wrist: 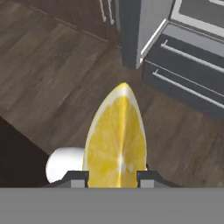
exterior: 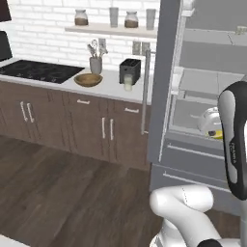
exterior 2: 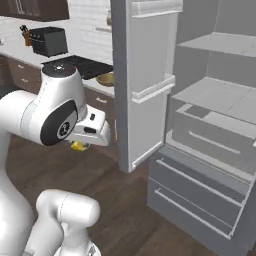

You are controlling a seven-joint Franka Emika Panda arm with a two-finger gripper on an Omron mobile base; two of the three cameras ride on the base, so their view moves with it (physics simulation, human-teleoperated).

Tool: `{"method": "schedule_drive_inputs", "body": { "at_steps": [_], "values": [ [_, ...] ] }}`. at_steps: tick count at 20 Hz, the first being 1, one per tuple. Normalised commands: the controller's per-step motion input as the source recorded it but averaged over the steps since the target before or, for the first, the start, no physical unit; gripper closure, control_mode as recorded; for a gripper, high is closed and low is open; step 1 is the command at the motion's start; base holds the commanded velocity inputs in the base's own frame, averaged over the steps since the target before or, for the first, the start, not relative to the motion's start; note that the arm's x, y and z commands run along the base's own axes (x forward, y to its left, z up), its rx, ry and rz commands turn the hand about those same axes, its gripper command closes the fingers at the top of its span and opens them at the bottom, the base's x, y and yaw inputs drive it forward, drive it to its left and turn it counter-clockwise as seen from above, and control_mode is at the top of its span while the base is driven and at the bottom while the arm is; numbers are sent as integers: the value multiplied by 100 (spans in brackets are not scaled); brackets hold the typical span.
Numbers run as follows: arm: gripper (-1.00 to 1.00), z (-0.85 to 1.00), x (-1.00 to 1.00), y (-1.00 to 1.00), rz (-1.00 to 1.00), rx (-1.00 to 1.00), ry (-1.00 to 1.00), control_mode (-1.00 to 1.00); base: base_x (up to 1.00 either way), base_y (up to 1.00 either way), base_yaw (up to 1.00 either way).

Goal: Grab a lemon wedge from the fridge and one ice cube from the ice bowl, and put them in the glass of lemonade.

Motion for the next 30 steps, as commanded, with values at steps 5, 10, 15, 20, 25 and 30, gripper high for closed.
{"method": "schedule_drive_inputs", "body": {
  "at_steps": [5, 10, 15, 20, 25, 30],
  "values": [
    [100, 0, 0, 0, 0, 0, 0, 100, 34, 32, 84],
    [100, 0, 0, 0, 0, 0, 0, 100, 37, 34, 60],
    [100, 0, 0, 0, 0, 0, 0, 100, 55, -27, 53],
    [100, 0, 0, 0, 0, 0, 0, 100, 55, -29, 48],
    [100, 0, 0, 0, 0, 0, 0, 100, 89, -1, 22],
    [100, 0, 0, 0, 0, 0, 0, 100, 100, -11, 9]
  ]
}}
